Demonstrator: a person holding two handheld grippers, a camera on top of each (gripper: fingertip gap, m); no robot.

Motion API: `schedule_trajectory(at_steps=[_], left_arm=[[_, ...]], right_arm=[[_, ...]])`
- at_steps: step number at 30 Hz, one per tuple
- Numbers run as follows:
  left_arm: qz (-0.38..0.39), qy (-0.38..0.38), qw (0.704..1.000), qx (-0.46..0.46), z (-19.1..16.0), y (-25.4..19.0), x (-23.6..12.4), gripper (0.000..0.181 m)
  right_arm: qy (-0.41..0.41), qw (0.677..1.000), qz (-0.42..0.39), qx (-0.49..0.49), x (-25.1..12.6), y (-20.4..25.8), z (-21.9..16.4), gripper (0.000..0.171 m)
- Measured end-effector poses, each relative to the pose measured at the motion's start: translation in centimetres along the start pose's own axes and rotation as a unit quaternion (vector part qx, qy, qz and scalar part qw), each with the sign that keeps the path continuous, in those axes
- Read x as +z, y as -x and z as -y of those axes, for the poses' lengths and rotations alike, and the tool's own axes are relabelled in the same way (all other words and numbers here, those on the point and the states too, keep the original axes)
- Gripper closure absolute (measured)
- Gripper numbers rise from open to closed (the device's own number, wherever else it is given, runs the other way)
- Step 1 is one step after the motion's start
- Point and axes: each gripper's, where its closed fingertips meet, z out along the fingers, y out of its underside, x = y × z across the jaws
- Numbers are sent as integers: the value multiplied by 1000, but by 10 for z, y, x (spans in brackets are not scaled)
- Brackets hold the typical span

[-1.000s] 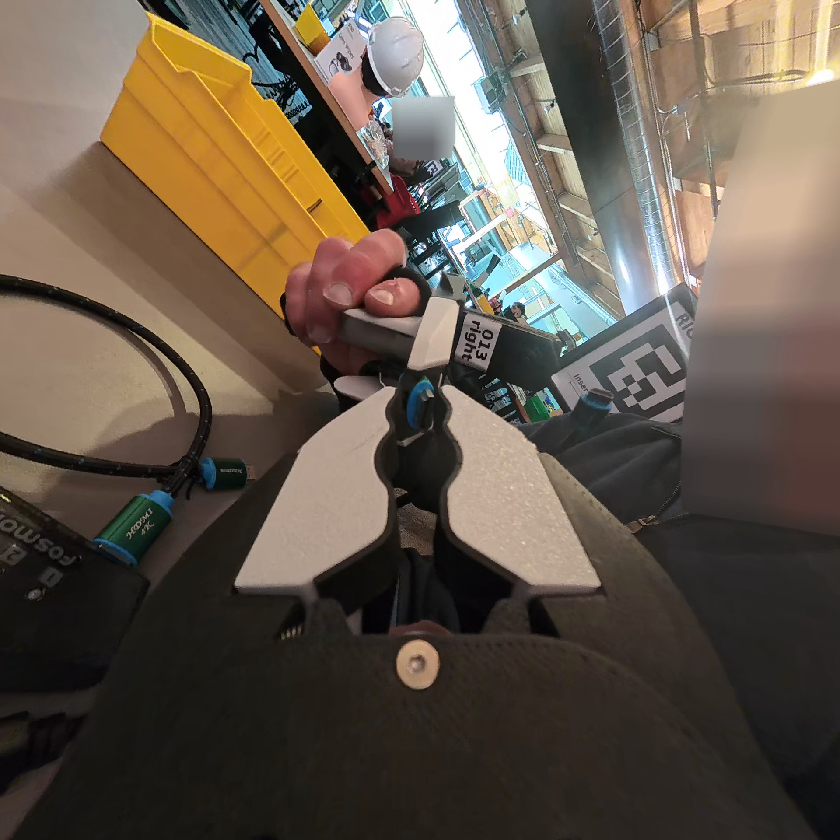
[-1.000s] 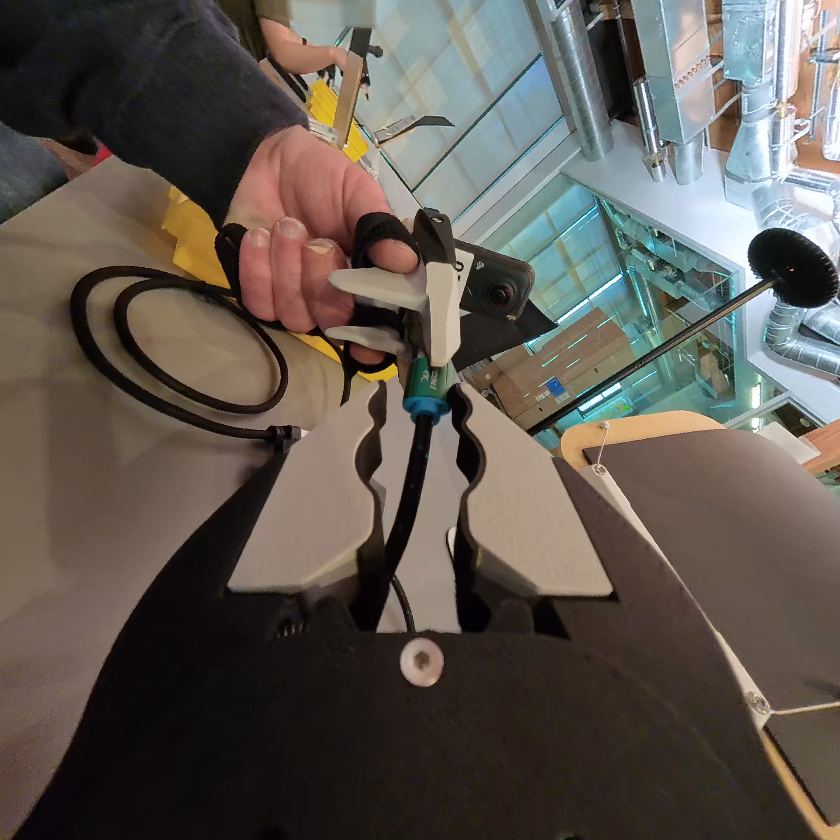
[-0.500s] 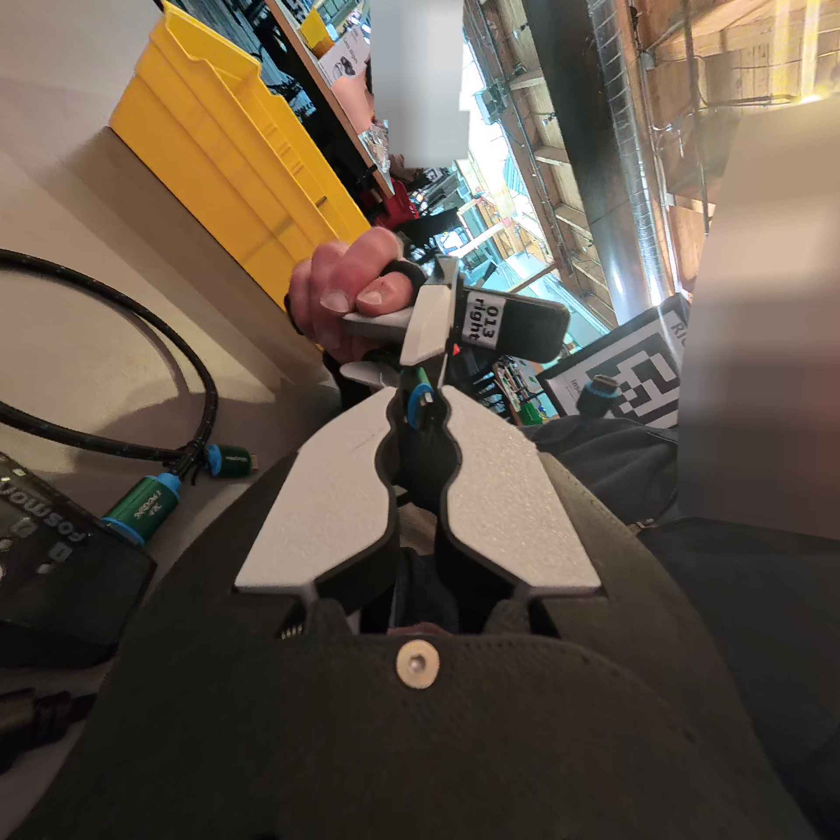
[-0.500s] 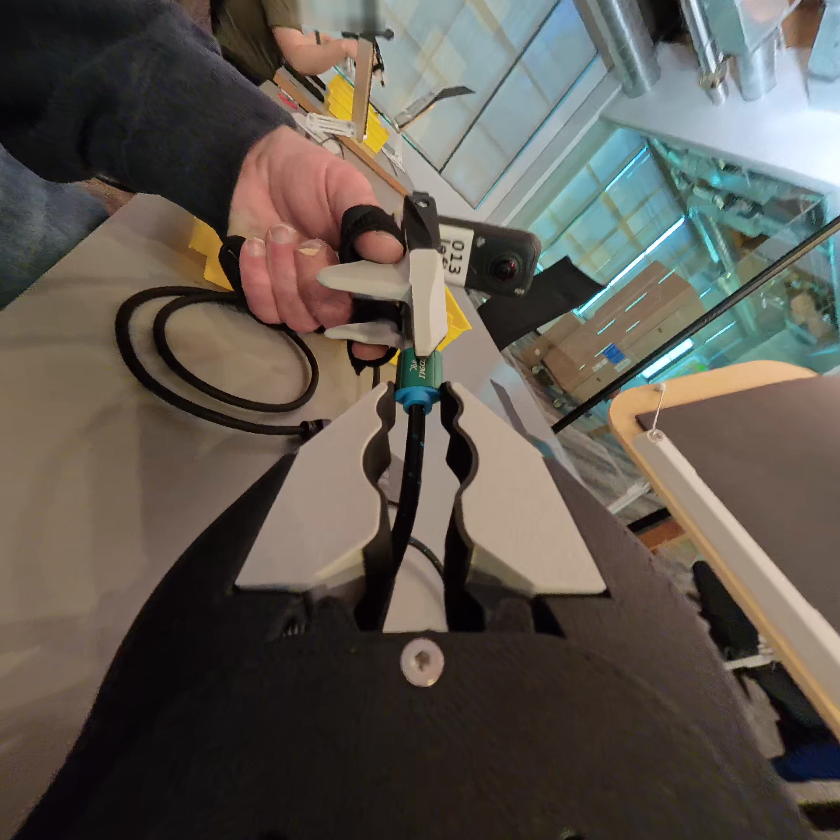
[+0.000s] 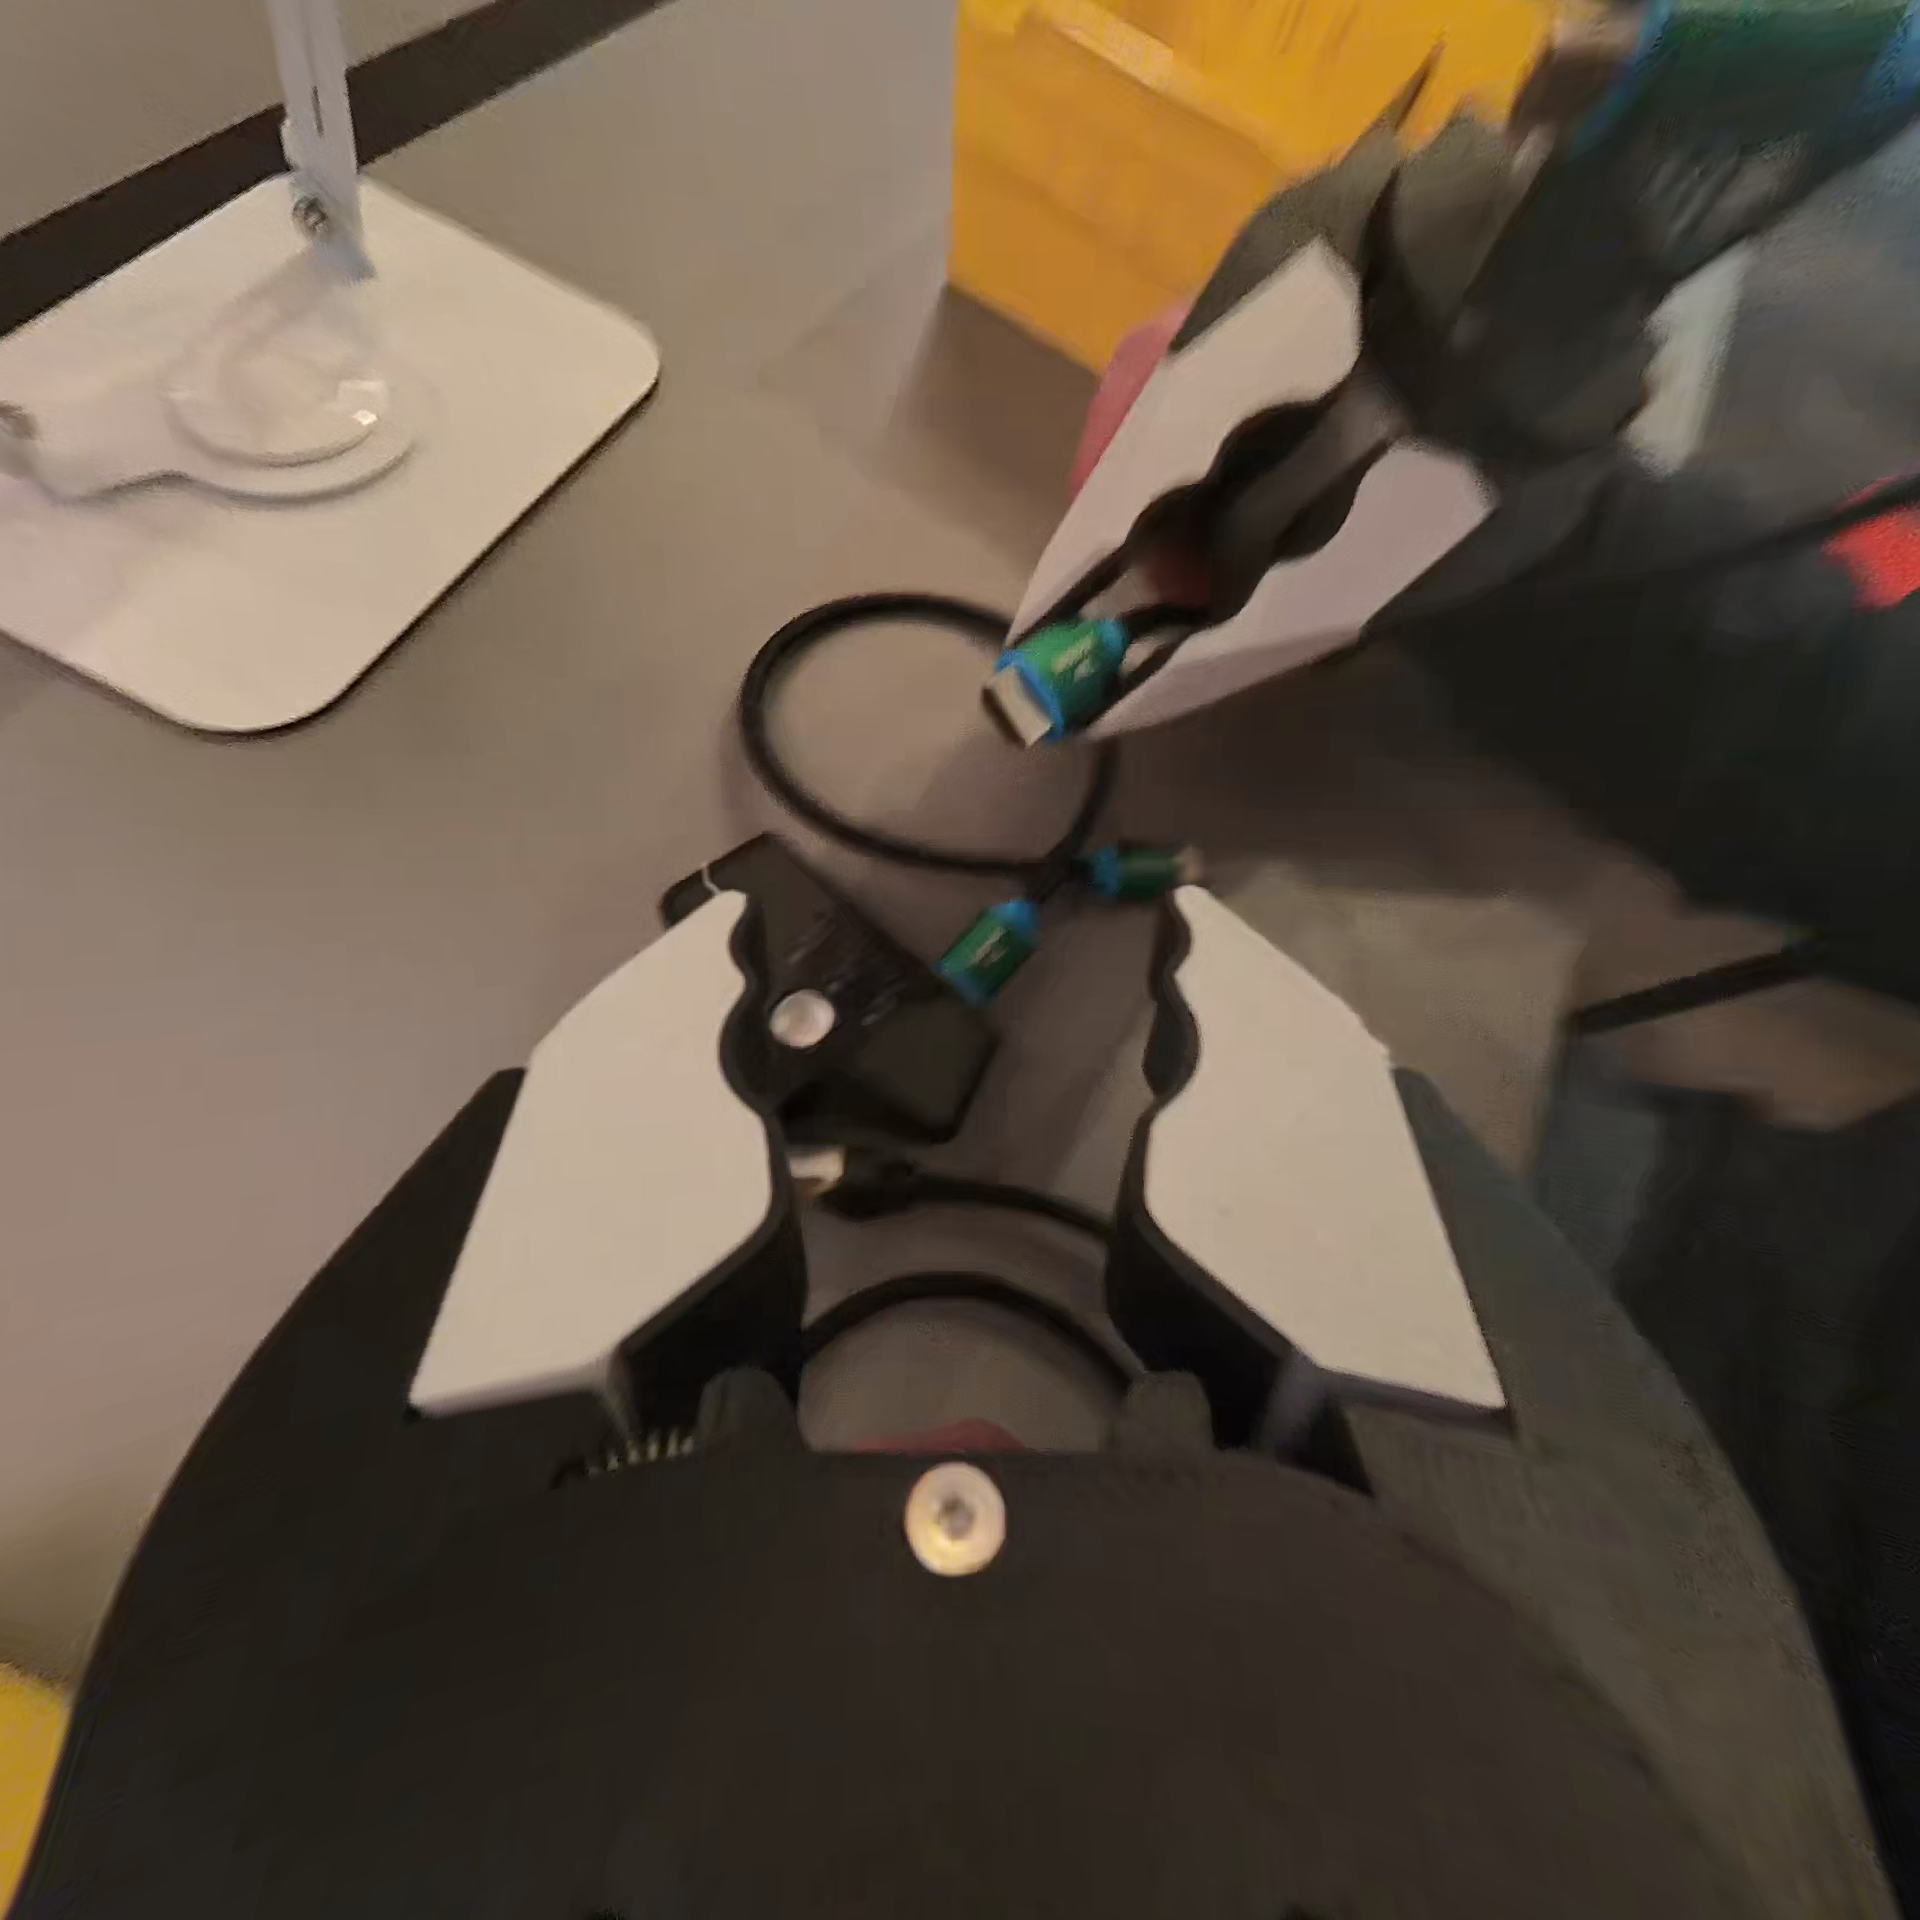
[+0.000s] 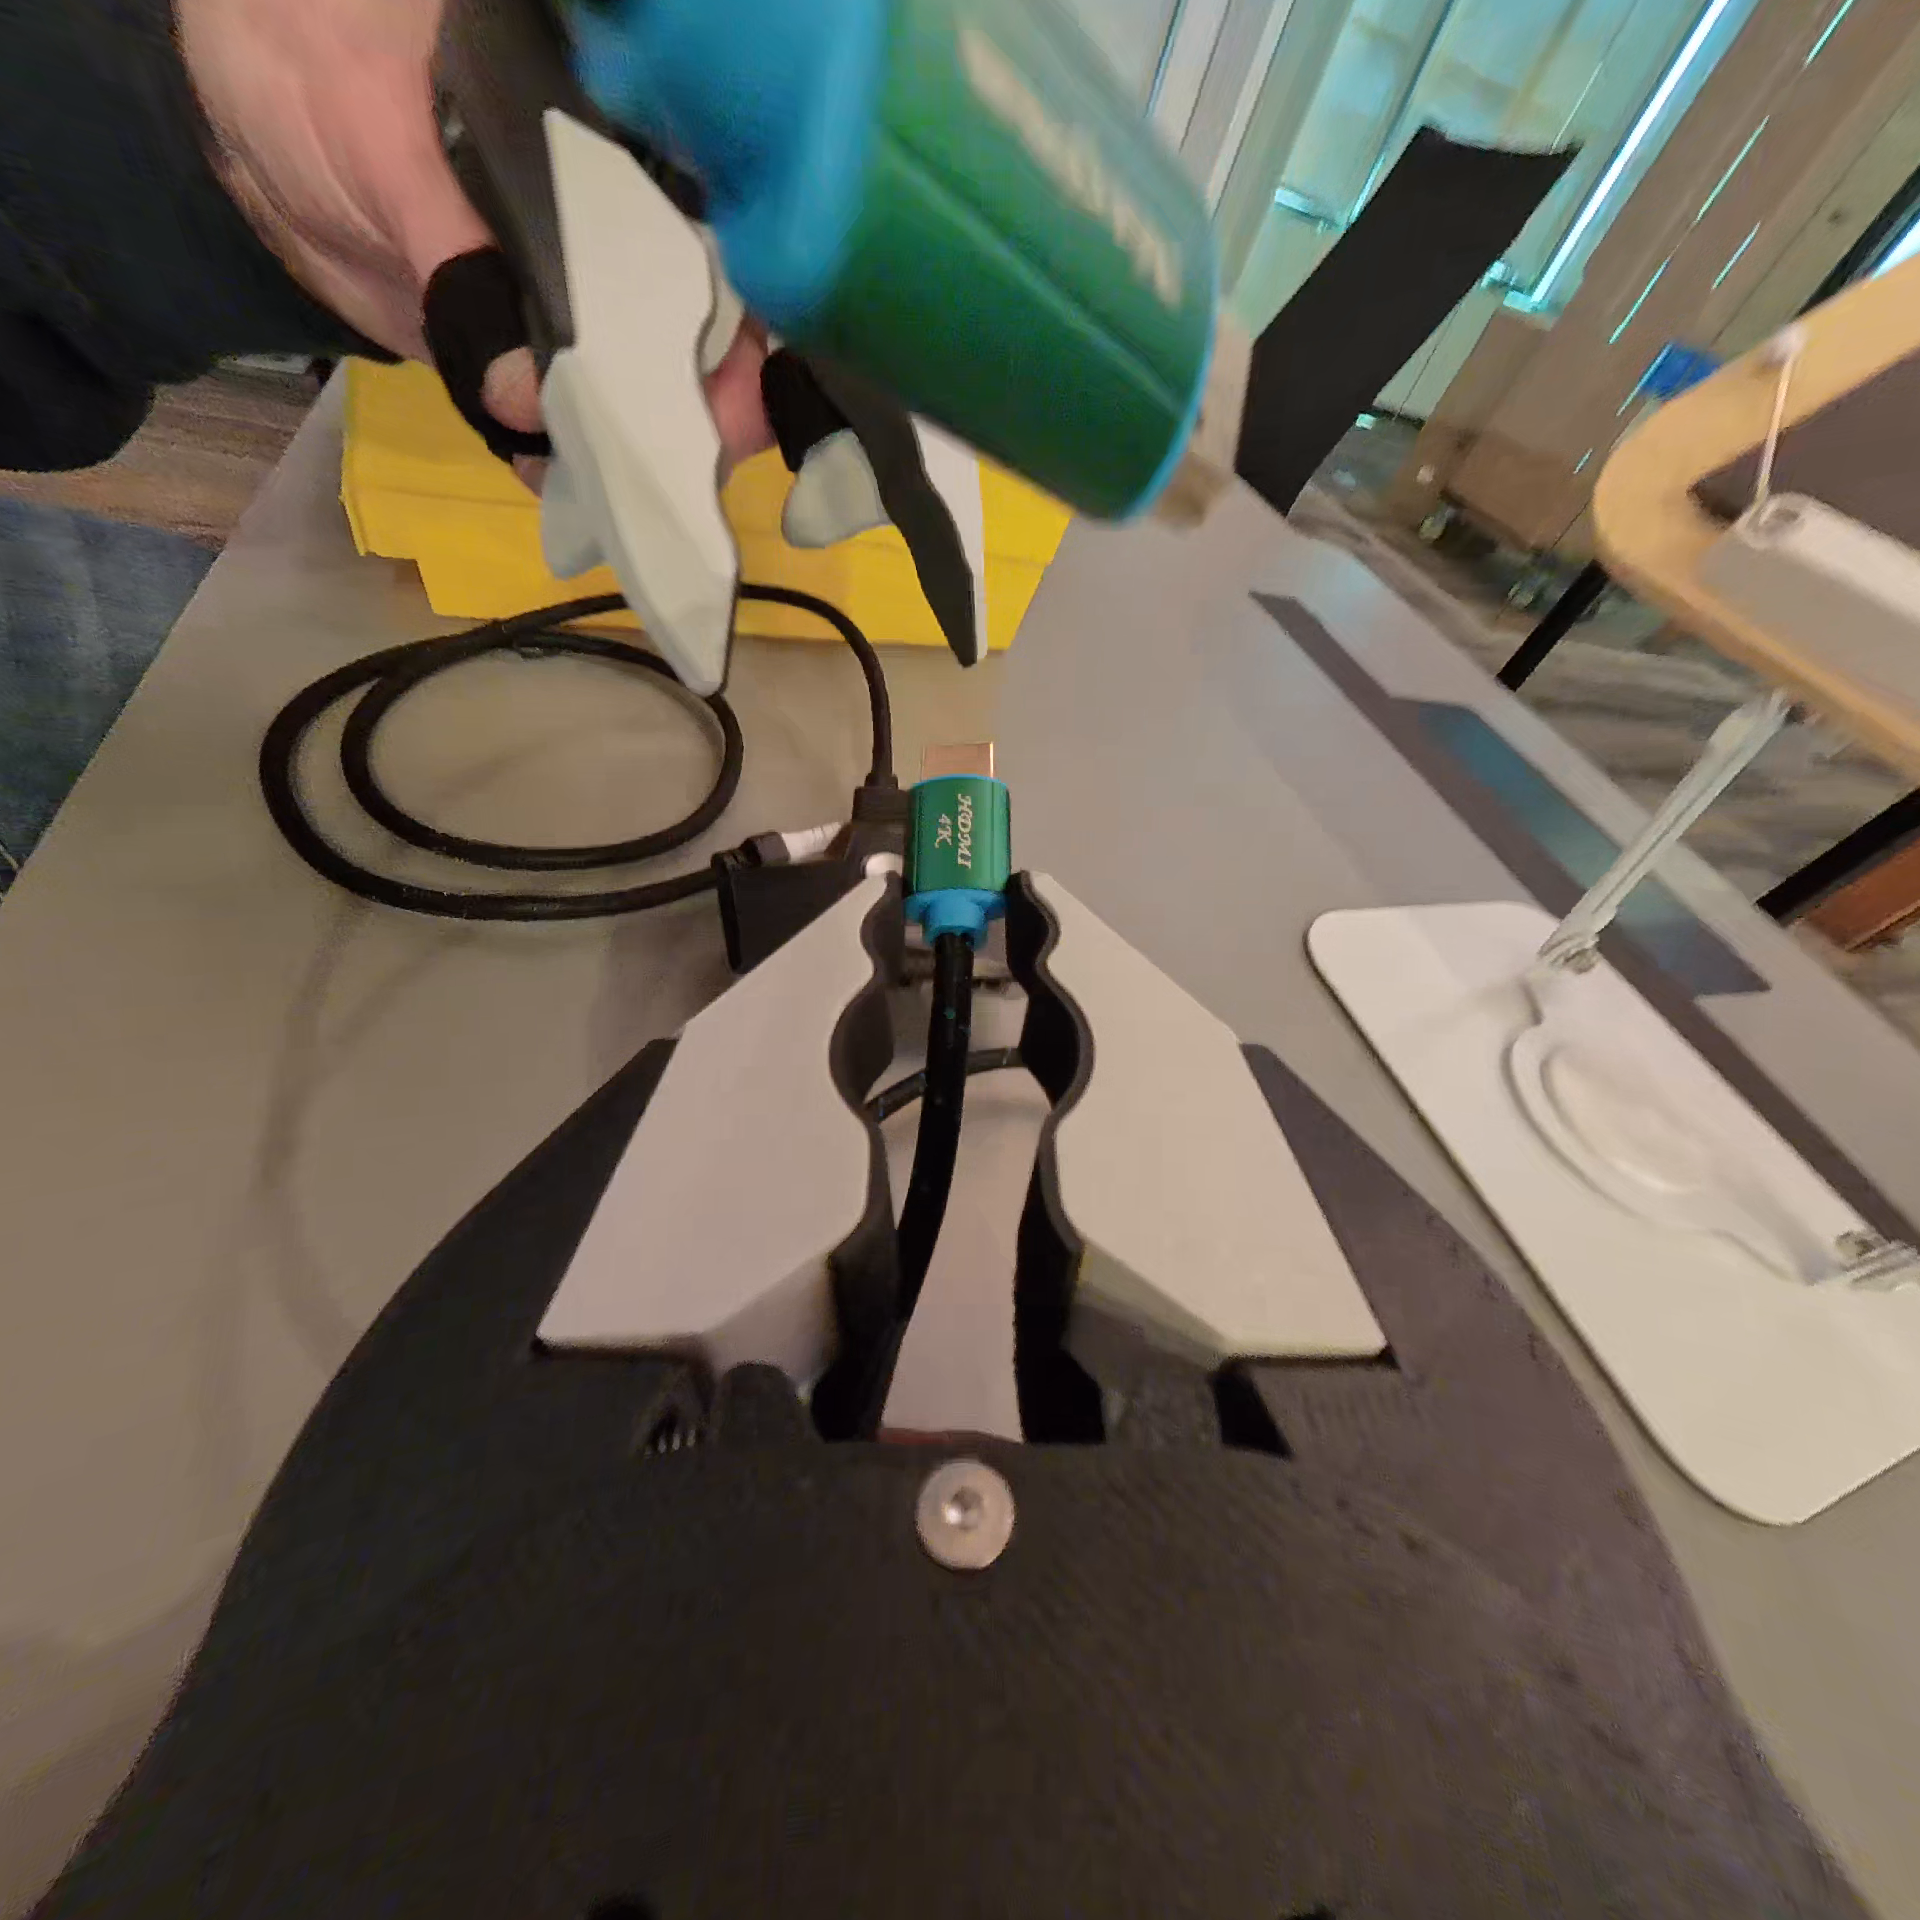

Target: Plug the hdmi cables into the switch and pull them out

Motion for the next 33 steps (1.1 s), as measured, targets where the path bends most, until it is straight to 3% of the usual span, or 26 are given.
schedule_trajectory(at_steps=[2,6,15,23,27,33], left_arm=[[36,54,996,54,-14,6,7,100],[41,65,990,119,-12,-6,21,87],[79,68,961,256,-5,-21,36,95],[209,67,881,418,3,-17,46,161],[245,51,856,452,11,-18,41,164],[251,13,865,435,24,-26,29,166]], right_arm=[[23,999,11,20,2,0,-10,154],[40,998,26,40,4,3,-18,154],[40,992,75,96,5,13,-19,154],[22,980,125,150,3,24,-13,154],[-1,976,135,169,0,24,-5,154],[-67,961,158,218,-8,21,17,154]])
